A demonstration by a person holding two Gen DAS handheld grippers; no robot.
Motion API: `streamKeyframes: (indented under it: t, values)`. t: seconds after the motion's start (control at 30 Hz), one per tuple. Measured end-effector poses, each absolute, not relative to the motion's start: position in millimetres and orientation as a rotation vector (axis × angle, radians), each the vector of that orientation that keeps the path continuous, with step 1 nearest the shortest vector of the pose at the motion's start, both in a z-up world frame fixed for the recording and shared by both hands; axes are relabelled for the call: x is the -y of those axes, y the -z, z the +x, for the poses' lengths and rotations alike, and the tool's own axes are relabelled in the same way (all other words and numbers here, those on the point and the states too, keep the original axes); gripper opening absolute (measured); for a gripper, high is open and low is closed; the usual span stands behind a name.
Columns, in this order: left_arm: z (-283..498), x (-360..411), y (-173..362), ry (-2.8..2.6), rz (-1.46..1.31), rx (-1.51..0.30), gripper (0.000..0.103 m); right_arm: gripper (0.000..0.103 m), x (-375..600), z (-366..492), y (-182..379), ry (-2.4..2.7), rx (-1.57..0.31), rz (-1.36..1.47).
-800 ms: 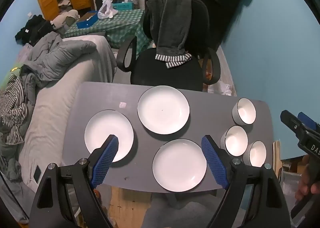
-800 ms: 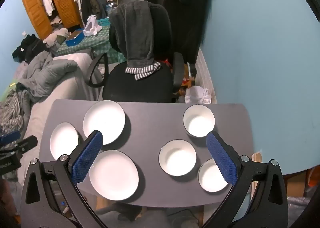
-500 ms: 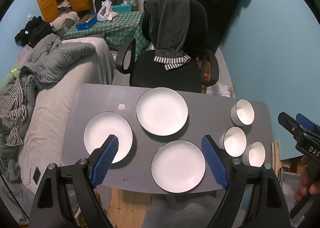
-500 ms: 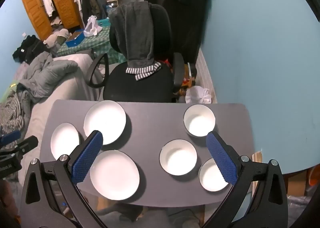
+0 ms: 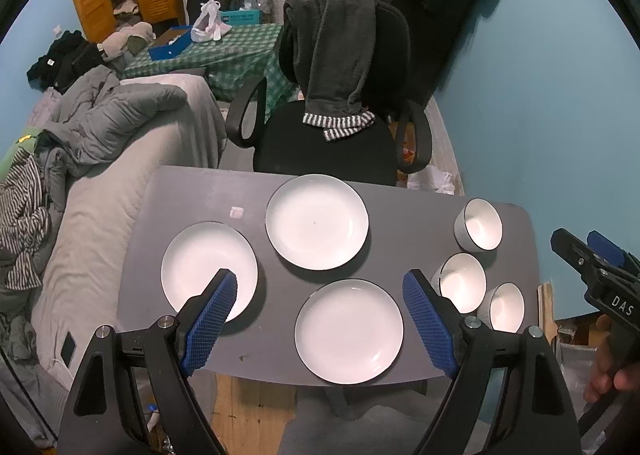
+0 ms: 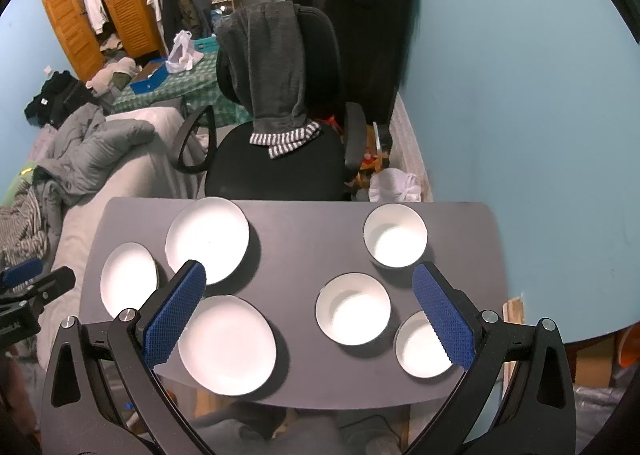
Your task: Organize plates and bowls
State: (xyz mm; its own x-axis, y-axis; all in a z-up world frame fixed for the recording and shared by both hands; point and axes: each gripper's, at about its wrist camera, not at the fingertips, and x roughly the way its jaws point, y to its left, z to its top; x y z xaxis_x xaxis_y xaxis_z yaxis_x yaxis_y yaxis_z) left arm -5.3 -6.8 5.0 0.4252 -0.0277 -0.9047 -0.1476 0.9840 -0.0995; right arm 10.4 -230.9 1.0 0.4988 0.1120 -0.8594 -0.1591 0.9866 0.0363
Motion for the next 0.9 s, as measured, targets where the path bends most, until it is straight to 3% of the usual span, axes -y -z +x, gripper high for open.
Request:
streamKeyframes:
  t: [0.9]
  values:
    - [-8.2,10.5,-6.8,-0.07,-0.183,-1.132,0.086,0.102,229.3,4.5,-2.0,-0.167,-1.039,-0.055]
